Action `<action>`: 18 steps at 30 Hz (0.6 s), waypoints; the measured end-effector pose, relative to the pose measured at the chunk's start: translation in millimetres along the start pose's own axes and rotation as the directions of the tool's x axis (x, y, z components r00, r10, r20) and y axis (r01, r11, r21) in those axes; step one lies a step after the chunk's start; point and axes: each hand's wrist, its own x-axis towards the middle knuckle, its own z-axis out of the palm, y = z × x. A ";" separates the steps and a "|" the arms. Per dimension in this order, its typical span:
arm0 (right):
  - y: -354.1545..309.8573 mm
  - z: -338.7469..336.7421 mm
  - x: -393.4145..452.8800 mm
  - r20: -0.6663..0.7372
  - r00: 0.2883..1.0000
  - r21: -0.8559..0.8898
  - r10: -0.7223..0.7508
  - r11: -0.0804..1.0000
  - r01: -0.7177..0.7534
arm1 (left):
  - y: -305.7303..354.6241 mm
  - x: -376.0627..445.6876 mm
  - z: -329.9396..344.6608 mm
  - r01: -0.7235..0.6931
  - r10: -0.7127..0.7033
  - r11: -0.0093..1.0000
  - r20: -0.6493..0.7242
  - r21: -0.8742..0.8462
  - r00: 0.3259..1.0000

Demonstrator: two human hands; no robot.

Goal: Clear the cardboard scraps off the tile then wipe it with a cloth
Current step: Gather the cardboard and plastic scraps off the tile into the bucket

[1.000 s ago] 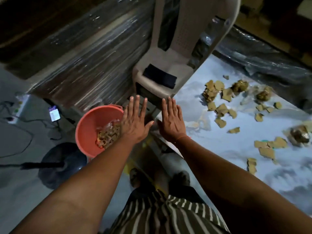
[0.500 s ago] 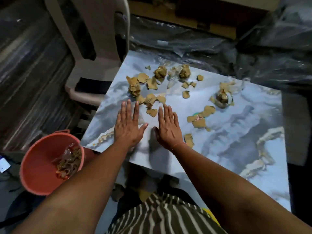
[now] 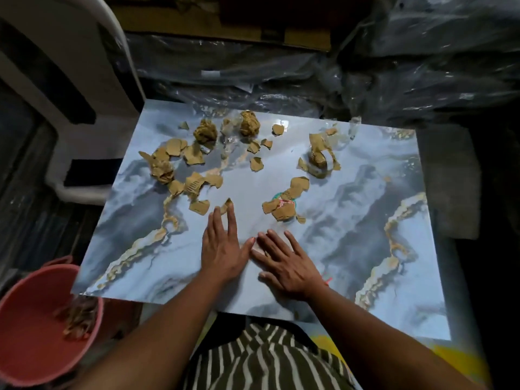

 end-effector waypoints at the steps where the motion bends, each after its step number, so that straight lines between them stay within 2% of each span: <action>1: 2.7 3.3 3.8 -0.003 1.000 0.001 0.025 1.000 -0.025 | 2.6 3.0 4.2 -0.032 0.033 0.999 0.047 -0.027 0.998; 5: 27.5 1.5 37.3 -0.008 0.994 -0.036 0.106 0.994 -0.106 | 16.7 29.8 11.2 -0.156 0.164 0.986 0.251 -0.051 0.954; 9: 68.2 -7.0 72.1 0.037 0.985 -0.081 0.170 0.983 -0.166 | 41.8 68.7 4.4 -0.216 0.224 0.975 0.311 -0.061 0.924; 15: 104.5 -42.9 87.4 -0.047 0.981 -0.006 0.189 0.982 -0.190 | 71.1 92.5 -14.7 -0.205 0.239 0.966 0.240 -0.160 0.941; 18: 124.3 -67.7 85.4 -0.209 0.949 0.149 0.236 0.967 -0.208 | 80.7 88.4 -16.5 -0.178 0.195 0.973 0.110 -0.148 0.975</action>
